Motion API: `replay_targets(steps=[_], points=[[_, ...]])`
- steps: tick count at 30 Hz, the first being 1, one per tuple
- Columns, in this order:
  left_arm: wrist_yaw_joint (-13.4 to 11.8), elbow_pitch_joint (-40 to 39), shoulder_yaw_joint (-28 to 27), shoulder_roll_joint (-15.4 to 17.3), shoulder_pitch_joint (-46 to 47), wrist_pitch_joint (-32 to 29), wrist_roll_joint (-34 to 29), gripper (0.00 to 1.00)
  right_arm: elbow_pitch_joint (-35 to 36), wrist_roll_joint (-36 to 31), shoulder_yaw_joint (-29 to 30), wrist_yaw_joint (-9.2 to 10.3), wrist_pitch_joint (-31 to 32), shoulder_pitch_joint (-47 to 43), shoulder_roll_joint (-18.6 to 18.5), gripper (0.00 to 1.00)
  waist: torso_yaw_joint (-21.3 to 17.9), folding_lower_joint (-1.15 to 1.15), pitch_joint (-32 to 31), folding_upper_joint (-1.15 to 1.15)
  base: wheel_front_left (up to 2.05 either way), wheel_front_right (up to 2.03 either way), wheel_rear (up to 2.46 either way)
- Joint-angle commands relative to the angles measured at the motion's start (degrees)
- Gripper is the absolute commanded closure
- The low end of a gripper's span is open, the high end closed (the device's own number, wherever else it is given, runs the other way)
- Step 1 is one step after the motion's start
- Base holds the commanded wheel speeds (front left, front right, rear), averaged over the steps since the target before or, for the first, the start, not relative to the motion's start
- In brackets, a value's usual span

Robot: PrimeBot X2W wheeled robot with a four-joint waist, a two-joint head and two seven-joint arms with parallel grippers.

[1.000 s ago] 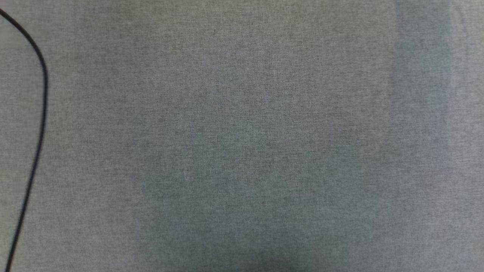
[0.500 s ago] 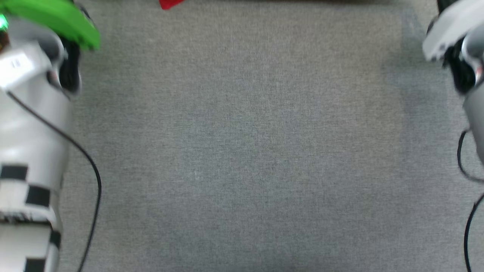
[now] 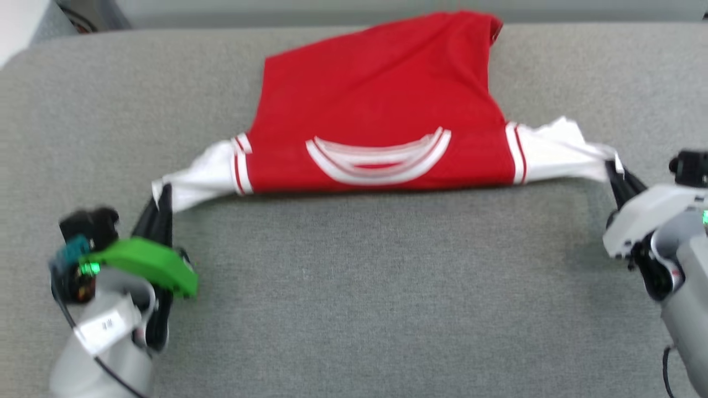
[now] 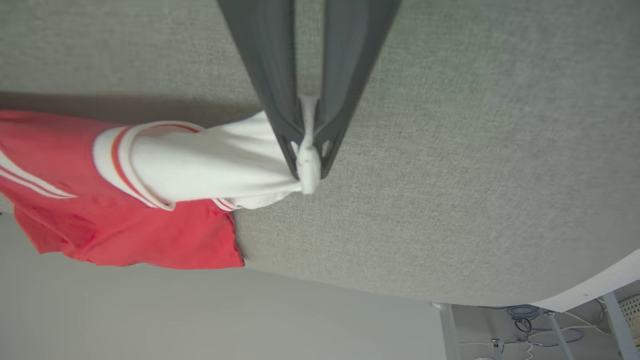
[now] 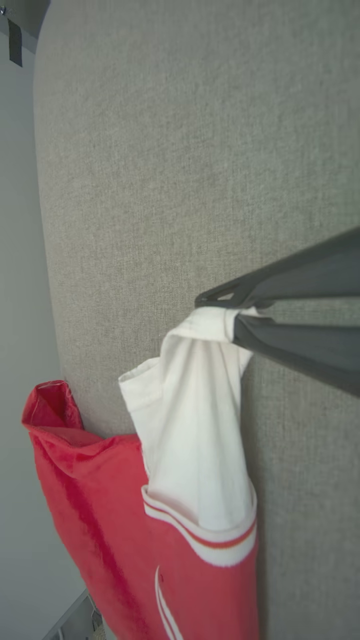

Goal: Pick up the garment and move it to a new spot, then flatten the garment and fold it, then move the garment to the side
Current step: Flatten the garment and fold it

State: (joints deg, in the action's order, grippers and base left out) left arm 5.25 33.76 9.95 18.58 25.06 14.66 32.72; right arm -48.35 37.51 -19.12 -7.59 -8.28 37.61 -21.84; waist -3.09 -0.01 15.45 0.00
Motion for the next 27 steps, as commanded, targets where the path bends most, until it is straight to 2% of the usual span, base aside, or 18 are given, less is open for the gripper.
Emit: replay_targets(steps=[1,8,14,18,25,26,27], points=[[-0.75,-1.3,-0.74,0.33,-2.94,0.33,-0.55,1.0,0.9,0.58,0.83,0.1,0.07,-2.62,-0.85,1.0,0.56,0.01,-5.93,0.0,0.0,0.0,0.0],[-2.43,-8.04,-0.38,0.68,-15.36,-1.22,0.14,1.0,7.1,0.07,5.0,0.1,2.1,-14.77,-1.21,1.0,0.94,0.01,-10.81,0.0,0.0,0.0,0.0],[-4.91,-15.23,-0.08,0.97,-25.16,-3.92,0.9,1.0,15.0,-2.2,12.01,0.1,4.94,-27.39,0.41,1.0,1.45,0.01,-14.0,0.0,0.0,0.0,0.0],[-5.74,-18.14,0.32,1.06,-30.29,-5.39,1.51,1.0,20.7,-5.32,17.43,0.1,7.31,-35.98,3.47,1.0,2.0,0.01,-15.61,0.0,0.0,0.0,0.0],[-6.48,-18.67,0.55,0.55,-35.62,-5.43,2.51,1.0,30.63,-13.4,25.33,0.1,13.82,-49.14,11.92,1.0,2.23,0.01,-16.69,0.0,0.0,0.0,0.0],[-6.48,-18.33,0.62,0.41,-35.79,-5.17,2.52,1.0,31.48,-14.25,25.88,0.1,14.54,-50.16,12.98,0.75,2.22,0.01,-16.71,0.0,0.0,0.0,0.0],[-6.46,-17.95,0.68,0.22,-35.87,-4.78,2.51,1.0,32.38,-15.05,26.45,0.1,15.43,-51.22,14.18,0.61,2.22,0.01,-16.71,0.0,0.0,0.0,0.0]])
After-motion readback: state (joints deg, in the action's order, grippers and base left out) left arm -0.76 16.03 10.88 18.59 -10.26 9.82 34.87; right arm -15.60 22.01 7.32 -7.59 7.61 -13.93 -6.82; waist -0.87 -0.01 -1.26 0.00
